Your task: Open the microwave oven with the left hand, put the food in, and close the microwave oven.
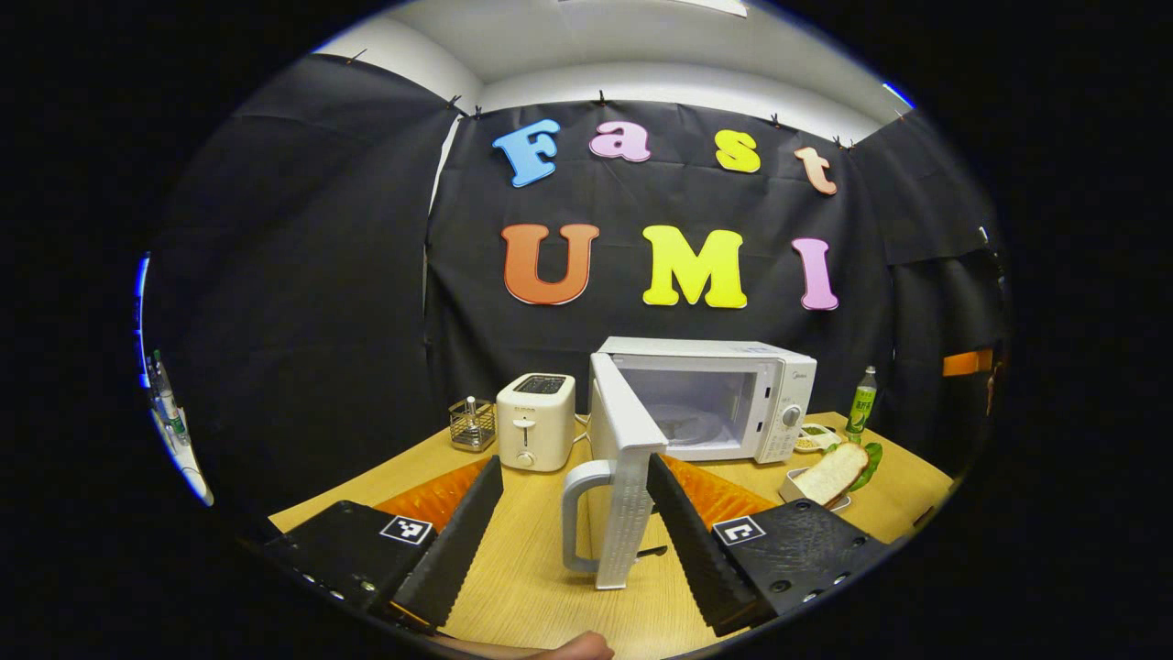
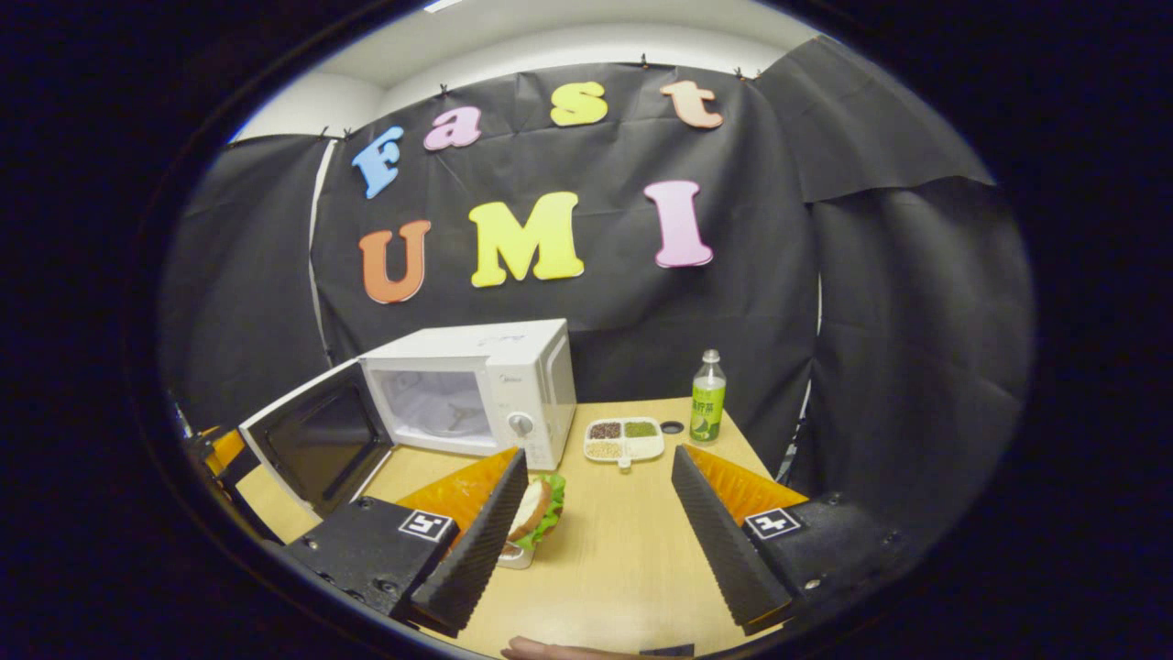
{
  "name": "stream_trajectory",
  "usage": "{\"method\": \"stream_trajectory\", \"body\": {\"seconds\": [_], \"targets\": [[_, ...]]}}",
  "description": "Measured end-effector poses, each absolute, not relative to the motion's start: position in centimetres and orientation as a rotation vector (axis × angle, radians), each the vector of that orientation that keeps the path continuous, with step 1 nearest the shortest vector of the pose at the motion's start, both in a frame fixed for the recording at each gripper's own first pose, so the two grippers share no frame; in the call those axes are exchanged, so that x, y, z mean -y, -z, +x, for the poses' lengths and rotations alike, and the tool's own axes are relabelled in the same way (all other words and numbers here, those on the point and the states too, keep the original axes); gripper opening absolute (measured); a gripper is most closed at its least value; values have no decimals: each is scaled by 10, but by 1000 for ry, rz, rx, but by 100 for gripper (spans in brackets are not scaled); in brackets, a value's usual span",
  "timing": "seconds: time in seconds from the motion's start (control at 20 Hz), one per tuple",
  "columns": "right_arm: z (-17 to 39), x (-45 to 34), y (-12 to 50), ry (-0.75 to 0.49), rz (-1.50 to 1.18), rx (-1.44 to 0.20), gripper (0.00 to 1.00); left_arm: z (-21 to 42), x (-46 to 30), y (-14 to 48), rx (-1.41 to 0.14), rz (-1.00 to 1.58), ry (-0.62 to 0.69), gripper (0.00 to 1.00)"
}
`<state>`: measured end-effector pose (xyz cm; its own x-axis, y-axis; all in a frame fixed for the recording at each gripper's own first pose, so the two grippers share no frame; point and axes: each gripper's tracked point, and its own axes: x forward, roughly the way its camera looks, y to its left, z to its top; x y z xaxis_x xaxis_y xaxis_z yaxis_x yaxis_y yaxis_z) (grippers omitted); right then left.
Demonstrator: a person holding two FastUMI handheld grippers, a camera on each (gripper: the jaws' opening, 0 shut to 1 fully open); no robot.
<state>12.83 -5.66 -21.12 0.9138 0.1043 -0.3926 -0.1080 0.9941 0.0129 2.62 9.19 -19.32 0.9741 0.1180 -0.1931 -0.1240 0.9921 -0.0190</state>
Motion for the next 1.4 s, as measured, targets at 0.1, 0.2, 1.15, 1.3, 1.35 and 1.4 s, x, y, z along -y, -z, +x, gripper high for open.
{"method": "stream_trajectory", "body": {"seconds": [0.1,0.2,1.15,1.3,1.35,1.4], "targets": [[144,54,227,-143,-11,-485,100,26,-94,183,-187,-8,-139,95],[158,48,245,-200,1,-573,92,28,-91,174,-189,1,-138,95],[205,-17,381,-637,505,-1309,72,13,-63,130,-127,24,-224,94],[195,-20,386,-663,554,-1360,29,7,-63,126,-112,23,-236,94],[193,-21,381,-676,538,-1346,27,4,-63,124,-108,22,-233,94],[187,-21,372,-692,519,-1327,24,3,-62,125,-106,22,-228,94]]}}
